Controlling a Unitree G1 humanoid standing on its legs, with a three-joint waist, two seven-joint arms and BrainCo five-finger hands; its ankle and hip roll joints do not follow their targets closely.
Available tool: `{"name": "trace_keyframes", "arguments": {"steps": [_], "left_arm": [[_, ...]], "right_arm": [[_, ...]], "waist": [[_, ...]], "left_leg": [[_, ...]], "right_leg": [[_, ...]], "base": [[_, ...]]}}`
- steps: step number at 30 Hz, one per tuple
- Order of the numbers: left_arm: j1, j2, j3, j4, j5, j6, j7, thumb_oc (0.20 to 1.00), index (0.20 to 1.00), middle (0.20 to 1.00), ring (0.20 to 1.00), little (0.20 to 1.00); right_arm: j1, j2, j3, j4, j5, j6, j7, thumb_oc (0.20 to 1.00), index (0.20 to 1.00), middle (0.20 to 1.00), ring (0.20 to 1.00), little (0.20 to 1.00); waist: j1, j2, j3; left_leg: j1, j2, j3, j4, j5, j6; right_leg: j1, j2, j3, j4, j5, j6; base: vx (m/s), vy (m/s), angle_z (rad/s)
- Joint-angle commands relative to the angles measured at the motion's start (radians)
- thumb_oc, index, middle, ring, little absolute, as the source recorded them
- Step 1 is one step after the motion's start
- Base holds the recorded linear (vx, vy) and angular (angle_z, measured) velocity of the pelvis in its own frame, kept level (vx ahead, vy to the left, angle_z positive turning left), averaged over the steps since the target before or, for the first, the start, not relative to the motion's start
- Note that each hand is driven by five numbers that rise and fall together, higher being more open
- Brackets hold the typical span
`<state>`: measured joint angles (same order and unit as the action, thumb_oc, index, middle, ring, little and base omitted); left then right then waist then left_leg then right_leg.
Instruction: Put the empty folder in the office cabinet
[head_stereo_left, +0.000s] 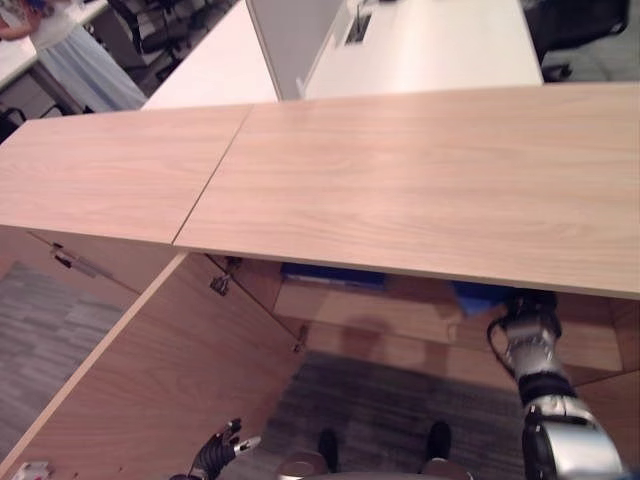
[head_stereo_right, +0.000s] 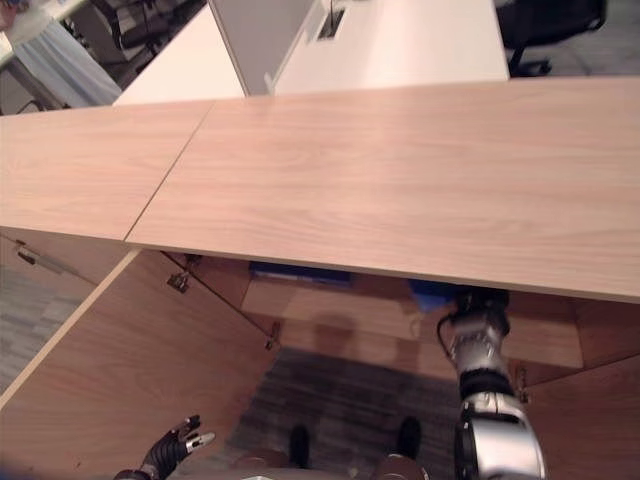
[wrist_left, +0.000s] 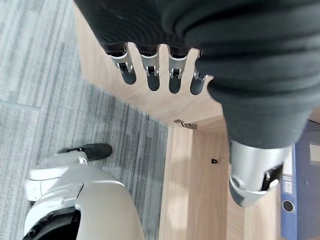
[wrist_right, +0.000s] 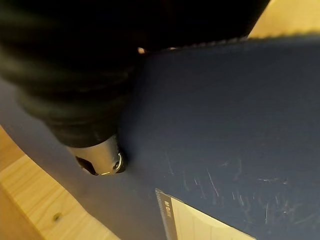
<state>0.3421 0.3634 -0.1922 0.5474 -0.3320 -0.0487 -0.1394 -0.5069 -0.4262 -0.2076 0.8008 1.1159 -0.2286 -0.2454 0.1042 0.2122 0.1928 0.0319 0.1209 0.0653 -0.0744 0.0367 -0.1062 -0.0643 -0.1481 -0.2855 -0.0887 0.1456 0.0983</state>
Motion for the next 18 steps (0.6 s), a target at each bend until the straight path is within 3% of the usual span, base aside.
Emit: {"name": "trace_keyframes", "arguments": {"steps": [1, 9, 12, 18], "left_arm": [[-0.070, 0.101, -0.060, -0.050, -0.060, -0.034, 0.001, 1.000, 1.000, 1.000, 1.000, 1.000], [-0.118, 0.167, -0.133, -0.104, -0.096, -0.047, -0.018, 1.000, 1.000, 1.000, 1.000, 1.000], [-0.209, 0.123, -0.174, 0.054, -0.072, -0.050, 0.016, 1.000, 1.000, 1.000, 1.000, 1.000], [-0.260, 0.091, -0.190, 0.135, -0.075, -0.064, 0.068, 1.000, 1.000, 1.000, 1.000, 1.000]], "right_arm": [[-0.212, -0.095, -0.027, 0.061, 0.056, -0.078, -0.003, 0.200, 0.200, 0.200, 0.200, 0.200], [-0.434, -0.272, -0.046, 0.245, 0.152, -0.104, -0.027, 0.200, 0.200, 0.200, 0.200, 0.200], [-0.492, -0.267, -0.042, 0.282, 0.189, -0.129, -0.042, 0.200, 0.200, 0.200, 0.200, 0.200], [-0.555, -0.283, -0.043, 0.337, 0.229, -0.164, -0.082, 0.200, 0.200, 0.200, 0.200, 0.200]], "waist": [[0.020, -0.039, 0.096], [0.054, -0.002, 0.134], [0.044, 0.001, 0.143], [0.038, 0.012, 0.157]], "left_leg": [[-0.123, 0.013, -0.014, 0.140, -0.024, -0.027], [-0.264, 0.002, -0.029, 0.278, -0.080, -0.026], [-0.316, 0.003, -0.030, 0.333, -0.106, -0.024], [-0.394, -0.004, -0.030, 0.418, -0.144, -0.017]], "right_leg": [[-0.035, -0.089, -0.006, 0.232, -0.188, 0.057], [-0.190, -0.130, 0.020, 0.425, -0.261, 0.054], [-0.254, -0.139, 0.042, 0.496, -0.289, 0.048], [-0.355, -0.156, 0.067, 0.609, -0.330, 0.044]], "base": [[-0.14, 0.006, -0.03], [-0.05, -0.005, 0.06], [-0.02, 0.001, 0.05], [0.00, -0.001, 0.01]]}}
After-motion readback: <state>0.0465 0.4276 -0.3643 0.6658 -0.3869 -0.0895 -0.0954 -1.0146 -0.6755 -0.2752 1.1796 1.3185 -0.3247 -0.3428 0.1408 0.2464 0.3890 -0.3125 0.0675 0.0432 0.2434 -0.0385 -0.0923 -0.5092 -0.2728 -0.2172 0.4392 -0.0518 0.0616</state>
